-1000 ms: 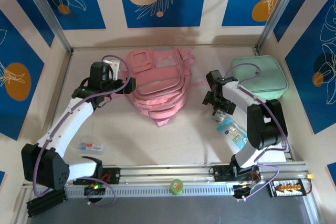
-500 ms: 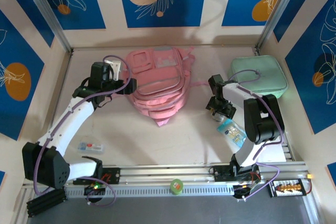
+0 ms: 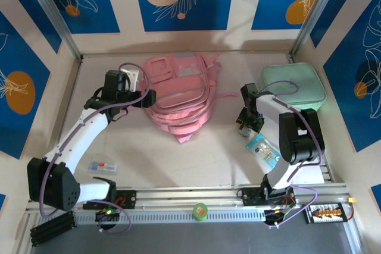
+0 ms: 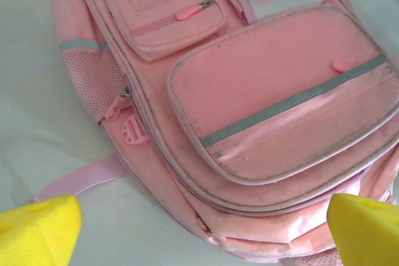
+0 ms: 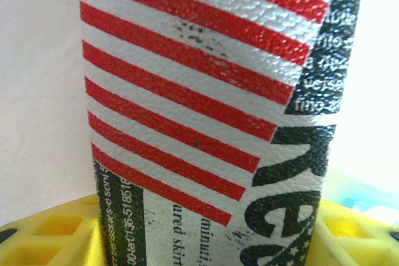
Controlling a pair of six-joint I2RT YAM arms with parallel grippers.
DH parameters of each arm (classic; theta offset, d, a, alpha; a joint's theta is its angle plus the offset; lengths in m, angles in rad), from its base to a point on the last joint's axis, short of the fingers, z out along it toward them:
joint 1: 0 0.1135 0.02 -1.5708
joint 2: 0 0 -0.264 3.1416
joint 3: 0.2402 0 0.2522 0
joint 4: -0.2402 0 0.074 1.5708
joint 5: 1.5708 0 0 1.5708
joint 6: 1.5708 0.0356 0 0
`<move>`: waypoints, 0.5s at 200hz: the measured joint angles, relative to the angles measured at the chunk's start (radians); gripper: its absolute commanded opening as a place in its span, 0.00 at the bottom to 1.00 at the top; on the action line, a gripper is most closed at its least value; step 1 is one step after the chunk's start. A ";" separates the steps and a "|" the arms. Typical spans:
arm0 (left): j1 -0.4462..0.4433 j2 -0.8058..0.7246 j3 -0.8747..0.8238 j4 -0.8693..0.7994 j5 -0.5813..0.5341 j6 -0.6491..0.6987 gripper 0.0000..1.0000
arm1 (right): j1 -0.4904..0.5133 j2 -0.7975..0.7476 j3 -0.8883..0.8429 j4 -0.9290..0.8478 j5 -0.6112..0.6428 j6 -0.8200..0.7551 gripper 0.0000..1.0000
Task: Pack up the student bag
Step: Pick up the glasses case from the middle-right of the table, then open the student bag at the center of the table.
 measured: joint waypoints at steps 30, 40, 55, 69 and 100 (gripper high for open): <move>-0.012 0.044 0.001 -0.001 0.055 0.029 1.00 | 0.000 -0.109 -0.051 0.049 -0.088 -0.017 0.53; -0.026 0.061 0.005 -0.004 0.065 0.045 1.00 | 0.000 -0.155 -0.066 0.069 -0.122 -0.021 0.53; -0.068 0.094 0.022 -0.006 0.074 0.093 1.00 | 0.000 -0.220 -0.082 0.107 -0.173 -0.024 0.53; -0.124 0.135 0.049 -0.003 0.090 0.158 0.99 | 0.000 -0.270 -0.099 0.144 -0.216 -0.024 0.53; -0.218 0.267 0.140 -0.026 0.135 0.318 0.93 | 0.002 -0.343 -0.143 0.209 -0.295 -0.019 0.53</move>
